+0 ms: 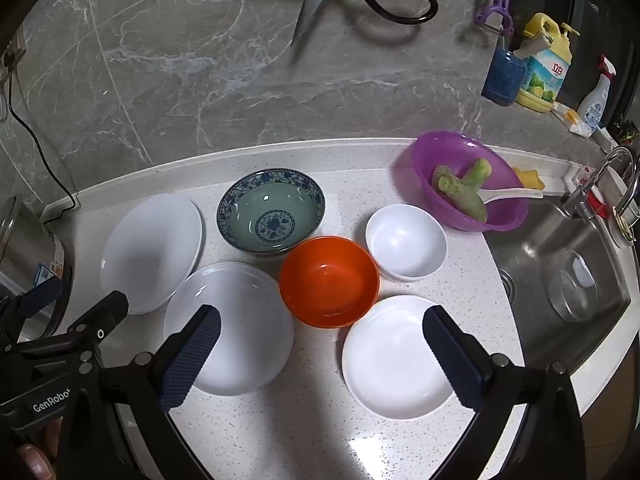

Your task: Organize plates and bowls

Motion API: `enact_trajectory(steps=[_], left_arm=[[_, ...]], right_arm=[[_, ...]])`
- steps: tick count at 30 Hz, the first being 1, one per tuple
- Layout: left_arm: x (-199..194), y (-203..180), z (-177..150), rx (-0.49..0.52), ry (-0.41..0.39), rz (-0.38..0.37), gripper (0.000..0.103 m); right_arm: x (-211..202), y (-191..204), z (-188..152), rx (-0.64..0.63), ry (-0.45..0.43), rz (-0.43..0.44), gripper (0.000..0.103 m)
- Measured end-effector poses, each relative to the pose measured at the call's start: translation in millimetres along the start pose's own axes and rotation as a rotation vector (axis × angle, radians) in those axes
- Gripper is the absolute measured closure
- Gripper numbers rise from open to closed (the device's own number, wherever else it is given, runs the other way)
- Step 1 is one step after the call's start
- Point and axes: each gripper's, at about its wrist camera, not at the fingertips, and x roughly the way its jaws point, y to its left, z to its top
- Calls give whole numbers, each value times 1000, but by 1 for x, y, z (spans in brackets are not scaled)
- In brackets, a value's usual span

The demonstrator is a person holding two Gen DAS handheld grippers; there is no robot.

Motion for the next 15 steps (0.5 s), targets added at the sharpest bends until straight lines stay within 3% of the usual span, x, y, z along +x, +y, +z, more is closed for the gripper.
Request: enact_trajectory(steps=[15], left_arm=[[2, -4, -3, -6, 3, -9, 1]], right_arm=[[2, -2, 0, 4, 2, 1, 0]])
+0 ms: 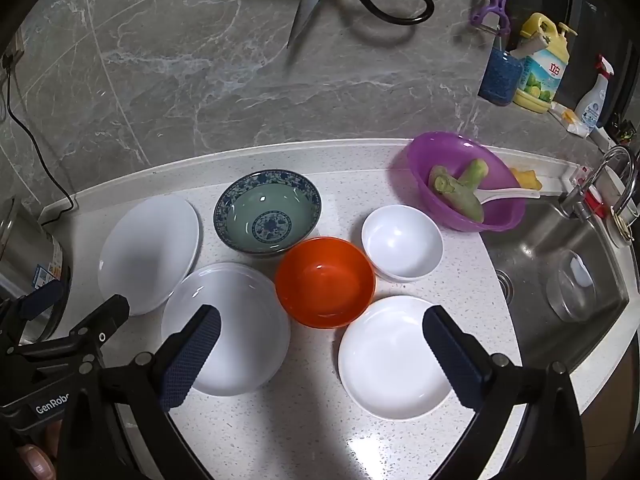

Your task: Organize plates and bowls

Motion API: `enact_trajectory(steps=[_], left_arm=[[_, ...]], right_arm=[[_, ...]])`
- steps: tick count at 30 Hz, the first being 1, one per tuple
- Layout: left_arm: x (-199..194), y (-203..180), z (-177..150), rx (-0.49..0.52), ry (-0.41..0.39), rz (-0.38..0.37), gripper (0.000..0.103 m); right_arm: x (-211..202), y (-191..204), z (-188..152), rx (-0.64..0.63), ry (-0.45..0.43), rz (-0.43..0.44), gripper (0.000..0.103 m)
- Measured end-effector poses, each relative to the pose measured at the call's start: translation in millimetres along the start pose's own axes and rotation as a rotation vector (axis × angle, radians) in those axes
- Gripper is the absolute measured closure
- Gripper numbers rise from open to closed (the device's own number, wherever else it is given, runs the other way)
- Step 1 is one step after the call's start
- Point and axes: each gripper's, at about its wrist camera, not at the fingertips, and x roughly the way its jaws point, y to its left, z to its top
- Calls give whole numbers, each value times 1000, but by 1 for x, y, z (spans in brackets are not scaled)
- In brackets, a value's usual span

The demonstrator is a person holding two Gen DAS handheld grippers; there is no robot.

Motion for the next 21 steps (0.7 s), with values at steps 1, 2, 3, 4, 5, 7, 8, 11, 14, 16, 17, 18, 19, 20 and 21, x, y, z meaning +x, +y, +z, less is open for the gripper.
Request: enact_trajectory(steps=[1, 2, 3, 4, 5, 7, 8, 11, 14, 16, 17, 18, 19, 20, 21], left_arm=[[0, 1, 1, 1, -1, -1, 1], [0, 1, 1, 1, -1, -2, 1], [0, 1, 1, 1, -1, -2, 1], [0, 1, 1, 1, 1, -1, 1], [0, 1, 1, 2, 1, -2, 1], [0, 1, 2, 3, 3, -2, 1], [0, 1, 2, 4, 3, -2, 1], [0, 0, 2, 3, 2, -2, 1], [0, 0, 1, 4, 3, -2, 1], [0, -1, 2, 4, 4, -3, 1], [0, -1, 2, 4, 3, -3, 1], [0, -1, 1, 3, 3, -2, 1], [0, -1, 1, 3, 4, -2, 1], [0, -1, 1, 3, 5, -3, 1], [1, 0, 1, 2, 6, -5, 1]], right_arm=[[0, 0, 0, 0, 1, 0, 0], [-2, -2, 0, 0, -1, -1, 0], [-2, -2, 0, 0, 0, -1, 0], [-2, -2, 0, 0, 0, 0, 0], [-2, -2, 0, -1, -1, -1, 0], [-2, -2, 0, -1, -2, -1, 0], [-2, -2, 0, -1, -1, -1, 0], [-2, -3, 0, -1, -2, -2, 0], [-2, -3, 0, -1, -1, -2, 0], [-2, -3, 0, -1, -2, -2, 0], [-2, -4, 0, -1, -1, -2, 0], [-2, -4, 0, -1, -1, -1, 0], [-2, -3, -1, -1, -1, -2, 0], [-2, -3, -1, -1, -2, -2, 0], [-2, -4, -1, -1, -1, -2, 0]])
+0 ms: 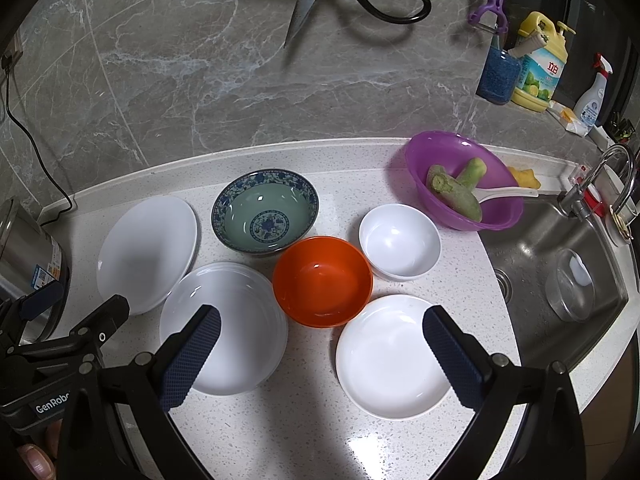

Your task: Organize plates and bowls

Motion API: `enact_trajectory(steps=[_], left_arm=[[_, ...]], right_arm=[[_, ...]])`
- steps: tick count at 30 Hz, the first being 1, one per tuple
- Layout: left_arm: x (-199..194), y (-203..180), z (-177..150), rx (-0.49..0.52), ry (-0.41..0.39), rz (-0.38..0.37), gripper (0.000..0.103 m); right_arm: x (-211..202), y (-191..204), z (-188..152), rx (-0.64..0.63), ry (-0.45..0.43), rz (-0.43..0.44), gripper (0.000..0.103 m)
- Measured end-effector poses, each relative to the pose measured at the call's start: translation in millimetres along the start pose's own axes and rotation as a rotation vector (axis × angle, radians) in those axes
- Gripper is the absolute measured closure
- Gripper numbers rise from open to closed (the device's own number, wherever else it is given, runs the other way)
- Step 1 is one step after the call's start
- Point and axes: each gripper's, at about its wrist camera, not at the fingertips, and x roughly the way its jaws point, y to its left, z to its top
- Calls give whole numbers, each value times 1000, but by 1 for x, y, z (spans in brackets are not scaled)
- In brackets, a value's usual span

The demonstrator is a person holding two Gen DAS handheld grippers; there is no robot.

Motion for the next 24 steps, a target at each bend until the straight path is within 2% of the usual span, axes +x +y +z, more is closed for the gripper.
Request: enact_trajectory(steps=[24], left_arm=[[1, 0, -2, 0, 1, -1, 1]], right_arm=[[0, 0, -3, -1, 0, -2, 0]])
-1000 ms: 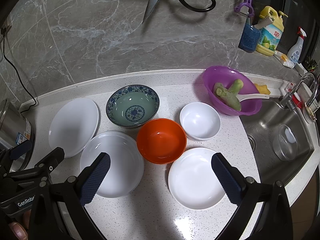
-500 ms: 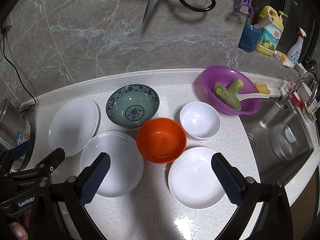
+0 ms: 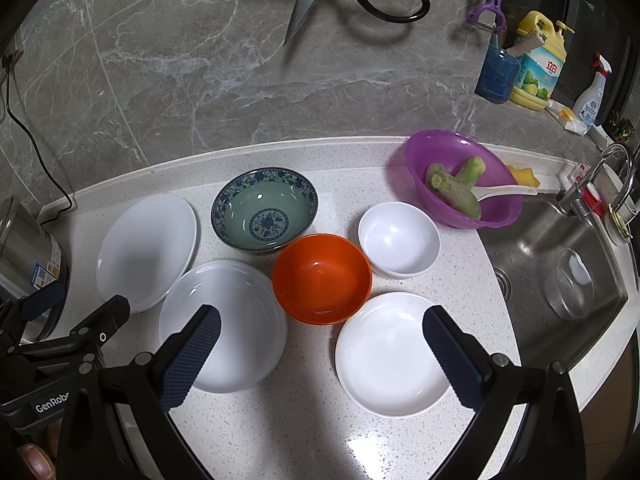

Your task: Organize plates and bowls

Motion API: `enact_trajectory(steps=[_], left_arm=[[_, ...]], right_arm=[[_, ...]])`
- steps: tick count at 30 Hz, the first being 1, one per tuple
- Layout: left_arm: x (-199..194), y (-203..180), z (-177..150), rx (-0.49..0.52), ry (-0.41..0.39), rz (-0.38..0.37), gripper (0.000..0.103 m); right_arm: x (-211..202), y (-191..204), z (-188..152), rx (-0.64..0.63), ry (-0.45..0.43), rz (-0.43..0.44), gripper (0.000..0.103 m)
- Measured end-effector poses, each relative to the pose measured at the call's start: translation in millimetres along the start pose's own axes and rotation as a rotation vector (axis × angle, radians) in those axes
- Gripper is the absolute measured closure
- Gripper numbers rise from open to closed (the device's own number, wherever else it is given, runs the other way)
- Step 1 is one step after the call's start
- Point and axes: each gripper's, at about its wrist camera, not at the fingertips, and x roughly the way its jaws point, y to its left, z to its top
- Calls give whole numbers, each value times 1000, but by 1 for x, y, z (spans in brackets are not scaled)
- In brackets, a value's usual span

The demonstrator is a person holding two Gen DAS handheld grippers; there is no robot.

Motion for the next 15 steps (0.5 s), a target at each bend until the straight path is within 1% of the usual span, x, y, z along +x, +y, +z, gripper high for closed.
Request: enact_trajectory(steps=[15], left_arm=[[1, 0, -3, -2, 2, 0, 1]], right_arm=[[1, 3, -2, 0, 0, -1, 0]])
